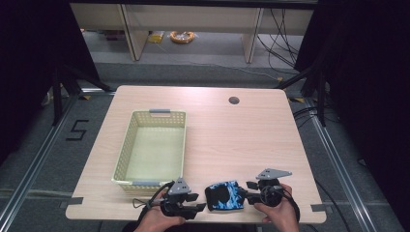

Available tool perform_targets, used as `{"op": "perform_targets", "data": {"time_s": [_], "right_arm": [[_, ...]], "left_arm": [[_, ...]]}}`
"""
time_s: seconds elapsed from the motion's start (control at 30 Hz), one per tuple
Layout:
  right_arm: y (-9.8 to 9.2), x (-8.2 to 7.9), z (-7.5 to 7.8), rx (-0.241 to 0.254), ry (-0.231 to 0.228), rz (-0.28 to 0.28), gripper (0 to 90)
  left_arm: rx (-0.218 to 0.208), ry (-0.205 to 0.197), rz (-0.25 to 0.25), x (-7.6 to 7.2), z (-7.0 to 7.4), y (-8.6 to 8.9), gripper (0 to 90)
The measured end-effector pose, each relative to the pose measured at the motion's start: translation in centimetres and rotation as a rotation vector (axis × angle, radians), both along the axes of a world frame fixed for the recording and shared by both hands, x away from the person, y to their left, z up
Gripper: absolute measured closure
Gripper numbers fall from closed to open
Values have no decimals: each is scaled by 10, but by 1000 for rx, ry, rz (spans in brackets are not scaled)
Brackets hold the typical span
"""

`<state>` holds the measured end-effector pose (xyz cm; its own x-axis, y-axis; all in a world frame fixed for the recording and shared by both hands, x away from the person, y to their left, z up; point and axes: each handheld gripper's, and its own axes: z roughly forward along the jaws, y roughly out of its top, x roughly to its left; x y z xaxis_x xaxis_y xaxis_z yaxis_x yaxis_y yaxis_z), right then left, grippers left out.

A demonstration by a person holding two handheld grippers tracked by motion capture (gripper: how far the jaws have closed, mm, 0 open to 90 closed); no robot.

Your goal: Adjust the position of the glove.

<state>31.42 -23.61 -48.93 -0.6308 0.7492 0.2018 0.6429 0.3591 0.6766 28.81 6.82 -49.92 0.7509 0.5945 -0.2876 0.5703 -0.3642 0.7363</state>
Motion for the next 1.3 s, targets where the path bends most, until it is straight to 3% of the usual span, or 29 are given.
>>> {"op": "perform_targets", "data": {"time_s": [0.07, 0.13, 0.17, 0.27, 0.37, 0.4, 0.43, 0.53, 0.6, 0.63, 0.67, 1.0, 1.1, 1.17, 1.2, 1.3], "right_arm": [[4, 1, 0, -24, 8, 7, 514], [9, 4, -5, -6, -10, -13, 498], [8, 6, -4, -34, 14, 14, 494], [11, 9, -10, -32, 20, 3, 484], [13, 9, -14, -78, 14, 57, 536], [14, 8, -14, -92, 6, 67, 540], [15, 7, -13, -95, 14, 70, 552], [15, 7, -15, -98, -22, 84, 566], [15, 5, -15, -82, -11, 74, 576], [14, 6, -15, -98, -25, 97, 580], [15, 6, -17, -84, -43, 89, 583], [14, 5, -17, -73, -31, 88, 594], [14, 5, -17, -80, -33, 92, 608], [13, 5, -15, -79, -9, 94, 613], [14, 6, -18, -53, -36, 83, 617], [13, 7, -17, -61, -31, 87, 620]], "left_arm": [[-6, 18, 4, 4, -2, -1, 540], [4, 20, 9, 5, -3, -2, 540], [-4, 29, 12, 6, -4, -3, 540], [-23, 79, 29, 10, -6, -4, 536], [-23, 87, 26, 12, -7, -4, 543], [-38, 119, 25, 15, -9, -5, 545], [-41, 126, 39, 15, -9, -6, 552], [-39, 131, 13, 16, -13, -10, 566], [-46, 148, 15, 17, -15, -14, 571], [-46, 148, 15, 17, -15, -14, 572], [-37, 144, 4, 18, -16, -16, 578], [-55, 152, 13, 22, -18, -32, 611], [-55, 145, 1, 21, -19, -37, 664], [-54, 141, -3, 21, -19, -38, 695], [-63, 141, -3, 22, -20, -38, 723], [-70, 146, 9, 23, -21, -37, 774]]}}
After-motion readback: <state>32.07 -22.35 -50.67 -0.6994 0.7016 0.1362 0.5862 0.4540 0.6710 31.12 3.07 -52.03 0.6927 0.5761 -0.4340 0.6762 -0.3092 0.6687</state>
